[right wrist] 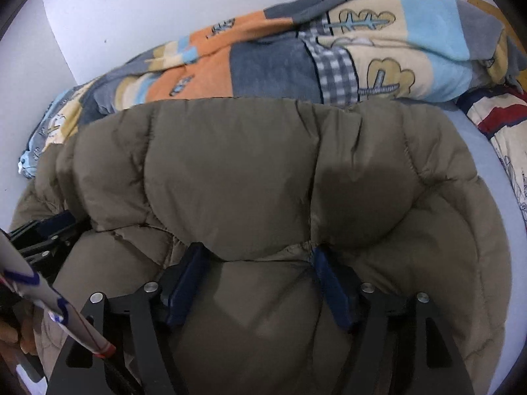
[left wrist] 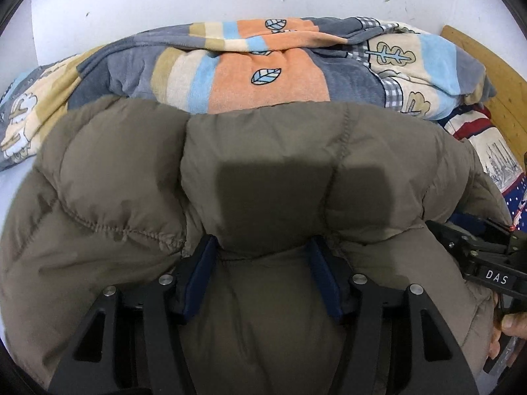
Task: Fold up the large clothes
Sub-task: 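Carry the hem over the jacket body with both grippers and lay it down, then open both grippers and release the folded jacket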
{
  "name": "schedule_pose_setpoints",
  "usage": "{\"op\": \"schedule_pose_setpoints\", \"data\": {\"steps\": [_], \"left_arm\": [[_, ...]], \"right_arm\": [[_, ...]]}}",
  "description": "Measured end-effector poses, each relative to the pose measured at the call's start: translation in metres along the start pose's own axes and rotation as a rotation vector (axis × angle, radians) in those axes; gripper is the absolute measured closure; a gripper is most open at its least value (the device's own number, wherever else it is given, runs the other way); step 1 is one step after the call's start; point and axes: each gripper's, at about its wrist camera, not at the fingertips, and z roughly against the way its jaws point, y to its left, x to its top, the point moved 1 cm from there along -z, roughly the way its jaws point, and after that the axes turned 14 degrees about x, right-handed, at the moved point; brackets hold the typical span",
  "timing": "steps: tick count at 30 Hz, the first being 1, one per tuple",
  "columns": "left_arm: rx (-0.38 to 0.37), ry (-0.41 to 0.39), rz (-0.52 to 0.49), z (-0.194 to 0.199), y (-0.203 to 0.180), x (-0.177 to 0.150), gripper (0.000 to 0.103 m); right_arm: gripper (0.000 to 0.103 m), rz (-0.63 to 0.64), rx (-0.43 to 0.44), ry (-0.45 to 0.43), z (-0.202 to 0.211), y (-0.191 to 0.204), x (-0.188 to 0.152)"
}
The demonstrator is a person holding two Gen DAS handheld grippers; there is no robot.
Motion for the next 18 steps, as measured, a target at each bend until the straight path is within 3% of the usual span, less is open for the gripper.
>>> {"op": "schedule_pose_setpoints", "data": {"steps": [3, 5, 7, 9, 10, 11, 13, 15, 18], "left_arm": [[-0.01, -0.009, 0.026, -0.007, 0.003, -0.002, 0.043], [0.031, -0.015, 0.019, -0.007, -0.002, -0.003, 0.043], [0.177, -0.044, -0.054, 0.005, -0.018, -0.009, 0.042], [0.234, -0.068, -0.088, 0.025, -0.023, -0.015, 0.043], [0.214, -0.069, -0.08, 0.036, -0.02, -0.018, 0.043], [0.144, -0.075, -0.062, 0.052, -0.014, -0.024, 0.043], [0.054, -0.097, -0.015, 0.084, 0.001, -0.04, 0.043], [0.053, -0.106, 0.007, 0.109, 0.019, -0.064, 0.039], [0.114, -0.1, -0.02, 0.134, 0.044, -0.102, 0.039]], "right_arm": [[0.03, -0.005, -0.005, 0.003, -0.008, -0.002, -0.001], [0.029, -0.005, -0.01, 0.004, -0.013, -0.003, 0.0], [0.029, -0.011, -0.019, 0.019, -0.016, -0.002, 0.0], [0.029, 0.019, -0.053, 0.043, -0.012, 0.006, 0.0], [0.029, 0.038, -0.06, 0.044, -0.005, 0.011, -0.001], [0.03, 0.047, -0.056, 0.031, 0.011, 0.017, -0.005], [0.029, 0.037, 0.012, -0.022, 0.045, 0.028, -0.016], [0.029, 0.031, 0.074, -0.062, 0.084, 0.037, -0.04], [0.029, 0.011, 0.063, -0.033, 0.117, 0.04, -0.086]]}}
